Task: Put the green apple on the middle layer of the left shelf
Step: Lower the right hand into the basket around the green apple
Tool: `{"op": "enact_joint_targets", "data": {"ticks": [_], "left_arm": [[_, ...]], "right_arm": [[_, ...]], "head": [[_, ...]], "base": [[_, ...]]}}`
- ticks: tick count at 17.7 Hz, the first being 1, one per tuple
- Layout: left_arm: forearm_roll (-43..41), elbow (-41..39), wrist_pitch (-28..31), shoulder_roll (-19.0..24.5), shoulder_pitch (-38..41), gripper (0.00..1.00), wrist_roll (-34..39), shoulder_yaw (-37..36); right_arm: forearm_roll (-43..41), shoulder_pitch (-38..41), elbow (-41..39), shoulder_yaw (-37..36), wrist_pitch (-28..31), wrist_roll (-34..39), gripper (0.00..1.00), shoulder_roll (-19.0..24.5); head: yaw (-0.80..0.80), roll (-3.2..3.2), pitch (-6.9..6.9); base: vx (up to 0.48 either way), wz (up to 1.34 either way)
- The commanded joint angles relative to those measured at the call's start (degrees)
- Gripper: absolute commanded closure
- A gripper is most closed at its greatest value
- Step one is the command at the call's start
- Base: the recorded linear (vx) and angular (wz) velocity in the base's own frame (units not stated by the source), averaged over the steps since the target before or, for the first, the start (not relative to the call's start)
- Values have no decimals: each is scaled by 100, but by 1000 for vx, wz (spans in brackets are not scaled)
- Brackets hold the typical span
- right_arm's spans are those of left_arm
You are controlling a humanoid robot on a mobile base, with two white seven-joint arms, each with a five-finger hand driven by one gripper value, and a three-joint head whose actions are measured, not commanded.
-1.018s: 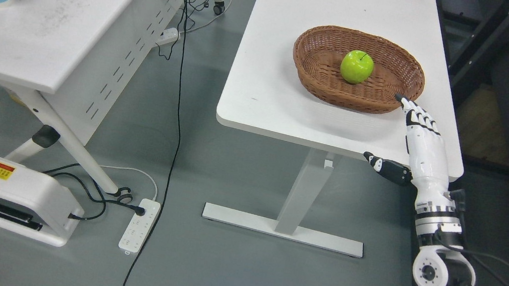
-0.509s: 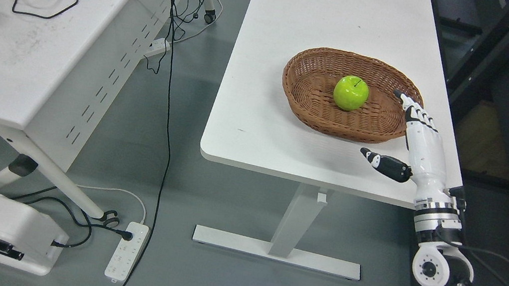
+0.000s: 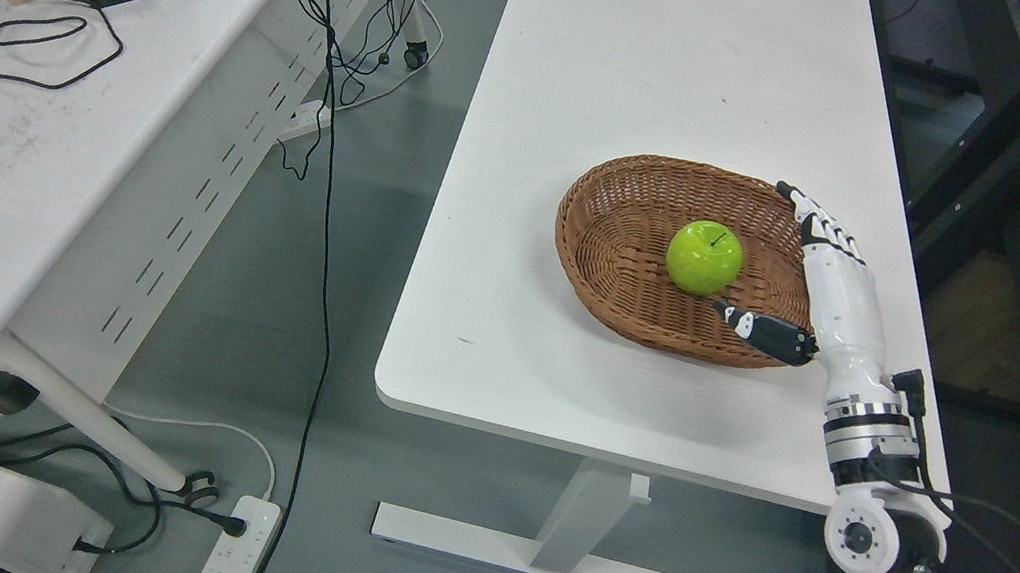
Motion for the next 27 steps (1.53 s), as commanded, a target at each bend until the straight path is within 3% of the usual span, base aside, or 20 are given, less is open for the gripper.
{"op": "enact_joint_targets", "data": {"ticks": [1, 8, 18, 20, 27], "left_arm": [[-1, 0, -1, 100, -123, 0, -3, 0], [-1, 0, -1, 100, -123, 0, -3, 0], [8, 0, -1, 100, -123, 0, -3, 0], [-1, 0, -1, 100, -123, 0, -3, 0], [-1, 0, -1, 100, -123, 0, -3, 0]], "right_arm": [[114, 32, 19, 530, -26, 24, 2, -4], [571, -336, 757, 1128, -70, 252, 1, -13], [739, -767, 1802, 1226, -255, 296, 1, -373], [712, -785, 1874, 1199, -255, 296, 1, -627], [695, -601, 1883, 1182, -272, 270, 2, -857]], "head": [[0, 0, 0], [0, 0, 0], [0, 0, 0], [0, 0, 0], [0, 0, 0]], "base": [[187, 2], [147, 2], [64, -1], [0, 0], [0, 0]]}}
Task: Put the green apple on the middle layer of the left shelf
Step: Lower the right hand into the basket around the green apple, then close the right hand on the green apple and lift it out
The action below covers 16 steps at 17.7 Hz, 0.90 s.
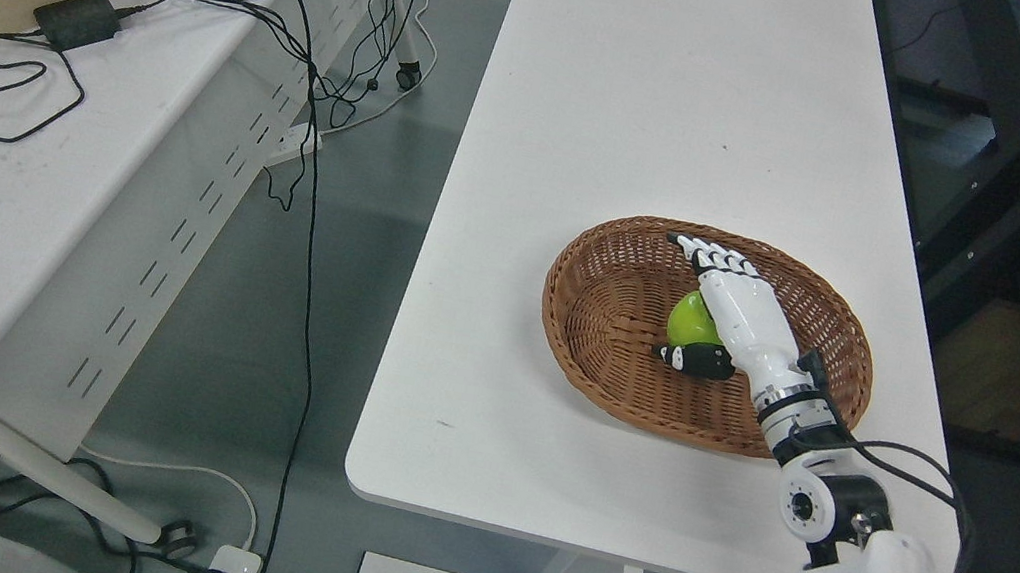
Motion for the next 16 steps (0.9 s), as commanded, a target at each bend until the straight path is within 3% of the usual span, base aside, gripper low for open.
{"op": "enact_joint_targets", "data": {"ticks": [1, 3, 5, 9, 11, 16], "left_arm": [[-3, 0, -2, 100, -123, 0, -3, 0], [-3, 0, -2, 100, -123, 0, -3, 0], [-3, 0, -2, 100, -123, 0, -3, 0], [-3, 0, 6, 100, -123, 0, -3, 0], [-3, 0, -2, 100, -123, 0, -3, 0], [-3, 0, -2, 100, -123, 0, -3, 0]], "right_arm": [[-10, 121, 372, 94, -8, -34, 2, -381], [-10, 156, 363, 94, -8, -60, 8, -390], [-18, 165, 345, 94, -17, -52, 27, -398], [-45, 139, 328, 59, -131, -8, 95, -399], [-45, 139, 319, -37, -140, 1, 100, -399], [-377, 226, -259, -800, -534, 158, 100, -399]], "head": [[0, 0, 0], [0, 0, 0], [0, 0, 0], [0, 0, 0], [0, 0, 0], [0, 0, 0]], "base": [[0, 0], [0, 0], [0, 0], [0, 0], [0, 0], [0, 0]]}}
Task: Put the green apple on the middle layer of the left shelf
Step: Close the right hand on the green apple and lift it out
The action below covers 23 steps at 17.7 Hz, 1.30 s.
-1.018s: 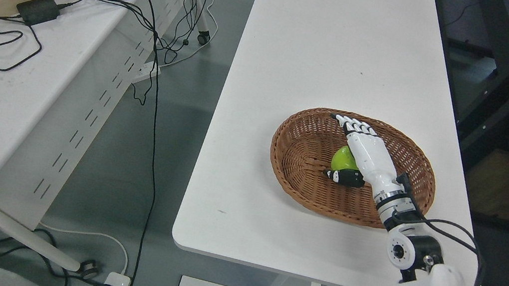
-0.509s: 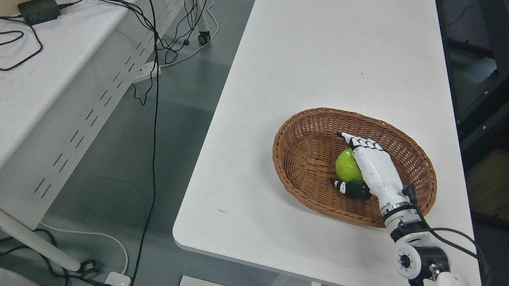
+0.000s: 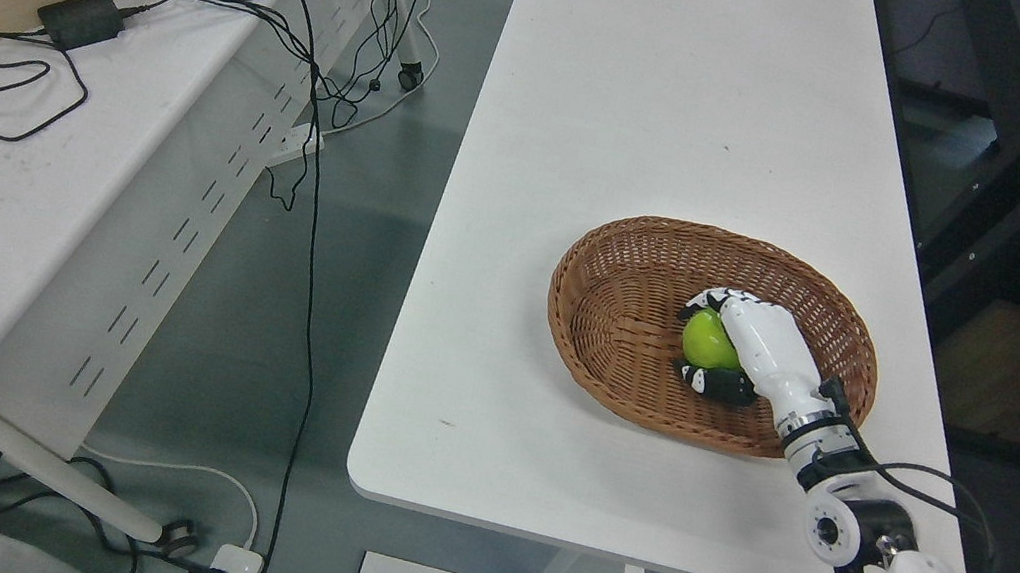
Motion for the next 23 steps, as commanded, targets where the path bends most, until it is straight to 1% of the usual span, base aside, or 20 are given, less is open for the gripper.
{"op": "enact_joint_targets", "data": {"ticks": [1, 3, 6, 9, 11, 13, 14, 18, 20, 23], "left_arm": [[-3, 0, -3, 100, -123, 0, -3, 0], [-3, 0, -3, 100, -123, 0, -3, 0], [6, 0, -3, 100, -123, 0, -3, 0], [-3, 0, -3, 100, -123, 0, -3, 0], [-3, 0, -3, 100, -123, 0, -3, 0], [-3, 0, -3, 100, -123, 0, -3, 0], [-3, 0, -3, 100, -123, 0, -3, 0], [6, 0, -3, 100, -123, 0, -3, 0], [-3, 0, -3, 100, -123, 0, -3, 0], [-3, 0, -3, 100, -123, 0, -3, 0]], "right_arm": [[-508, 113, -643, -872, -311, 164, 100, -73], [-1087, 235, -889, -1223, -320, 191, 100, -82], [-1502, 385, -1267, -1856, -312, 165, 100, -47], [-1968, 455, -1461, -2296, -241, 183, 100, -56], [-2144, 543, -1471, -2411, -241, 130, 100, -47], [-2355, 648, -1462, -2534, -250, 86, 100, 49], [-2391, 693, -1462, -2535, -250, 25, 100, 189], [-2391, 895, -1462, -2517, -241, -309, 100, 997], [-2391, 948, -1470, -2535, -241, -353, 100, 1200], [-2400, 1000, -1523, -2543, -250, -353, 100, 1228]], "head": [[0, 0, 0], [0, 0, 0], [0, 0, 0], [0, 0, 0], [0, 0, 0], [0, 0, 0], [0, 0, 0], [0, 0, 0], [0, 0, 0], [0, 0, 0]], "base": [[0, 0], [0, 0], [0, 0], [0, 0], [0, 0], [0, 0], [0, 0], [0, 0], [0, 0], [0, 0]]}}
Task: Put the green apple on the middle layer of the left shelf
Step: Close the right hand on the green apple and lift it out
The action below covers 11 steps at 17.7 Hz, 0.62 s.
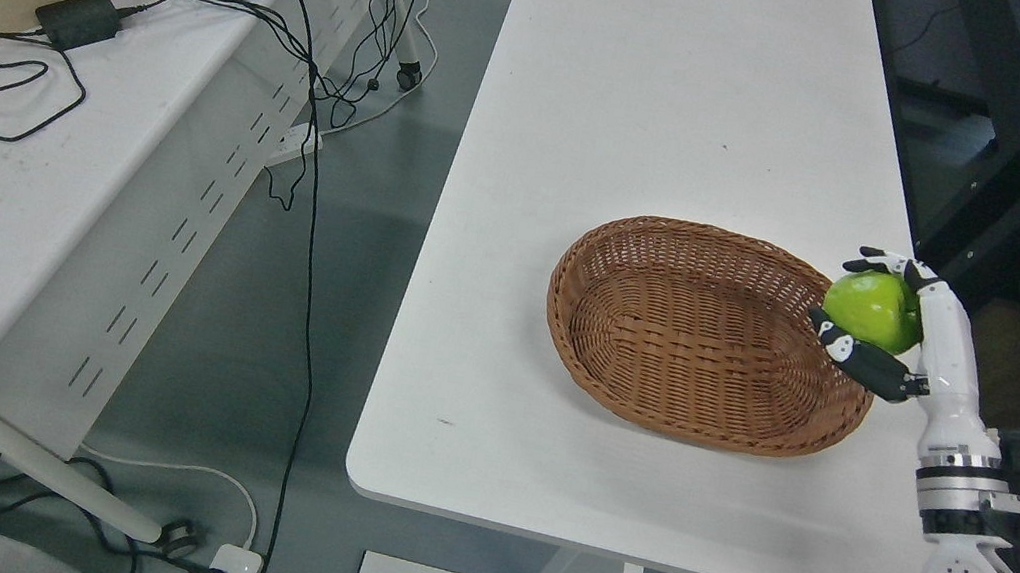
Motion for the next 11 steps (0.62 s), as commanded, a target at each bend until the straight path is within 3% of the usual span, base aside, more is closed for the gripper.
{"op": "enact_joint_targets", "data": {"ticks": [1, 11], "left_arm": [[-2, 0, -4, 100, -123, 0, -3, 0], [-2, 0, -4, 100, -123, 0, -3, 0]], "right_arm": [[-97, 159, -266, -416, -10, -41, 100, 657], [-97, 230, -275, -416, -27, -50, 100, 666]], "head": [[0, 0, 0], [0, 0, 0]], "base": [[0, 0], [0, 0]]}}
